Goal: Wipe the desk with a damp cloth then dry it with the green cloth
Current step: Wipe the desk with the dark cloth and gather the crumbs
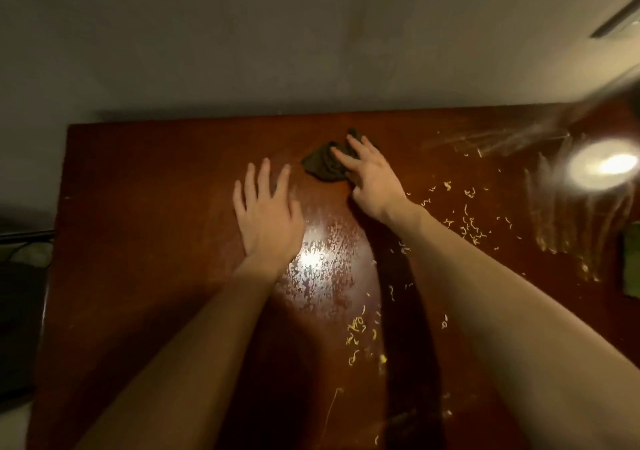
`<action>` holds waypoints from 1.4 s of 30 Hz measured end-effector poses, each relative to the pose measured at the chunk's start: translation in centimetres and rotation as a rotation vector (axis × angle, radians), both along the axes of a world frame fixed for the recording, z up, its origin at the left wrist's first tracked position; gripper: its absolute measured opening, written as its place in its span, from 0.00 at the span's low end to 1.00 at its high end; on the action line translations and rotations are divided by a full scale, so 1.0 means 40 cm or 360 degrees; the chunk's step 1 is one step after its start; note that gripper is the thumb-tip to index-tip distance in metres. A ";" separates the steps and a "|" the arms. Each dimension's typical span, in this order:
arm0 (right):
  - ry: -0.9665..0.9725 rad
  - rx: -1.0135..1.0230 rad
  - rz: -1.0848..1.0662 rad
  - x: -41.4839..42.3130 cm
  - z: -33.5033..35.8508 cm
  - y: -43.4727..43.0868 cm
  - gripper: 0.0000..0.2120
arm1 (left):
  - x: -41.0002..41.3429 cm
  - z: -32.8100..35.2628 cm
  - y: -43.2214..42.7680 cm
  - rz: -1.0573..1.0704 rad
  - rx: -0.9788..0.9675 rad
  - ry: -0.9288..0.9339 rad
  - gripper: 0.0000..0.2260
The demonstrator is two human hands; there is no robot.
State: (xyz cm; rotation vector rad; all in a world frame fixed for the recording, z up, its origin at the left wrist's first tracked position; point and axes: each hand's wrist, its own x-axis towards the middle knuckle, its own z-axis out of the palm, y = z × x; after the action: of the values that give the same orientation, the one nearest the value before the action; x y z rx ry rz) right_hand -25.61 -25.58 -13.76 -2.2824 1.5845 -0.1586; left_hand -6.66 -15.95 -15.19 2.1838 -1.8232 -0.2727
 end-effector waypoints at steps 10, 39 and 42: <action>-0.0036 0.0150 0.0474 -0.197 0.027 -0.159 0.30 | -0.030 -0.025 -0.007 0.0132 -0.0058 -0.0030 0.26; -0.0296 0.0158 0.0205 -0.289 -0.001 -0.039 0.28 | -0.039 -0.029 -0.012 -0.0161 -0.0193 0.0009 0.22; -0.0366 0.0103 -0.0103 -0.249 -0.005 -0.049 0.29 | -0.039 -0.032 -0.011 -0.0169 -0.0201 0.0000 0.22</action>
State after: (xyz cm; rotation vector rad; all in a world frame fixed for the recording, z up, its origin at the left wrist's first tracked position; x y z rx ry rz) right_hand -35.57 -27.55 -13.94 -2.0813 1.5216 -0.3665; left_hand -8.20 -16.37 -16.48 2.0064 -1.9052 -0.1748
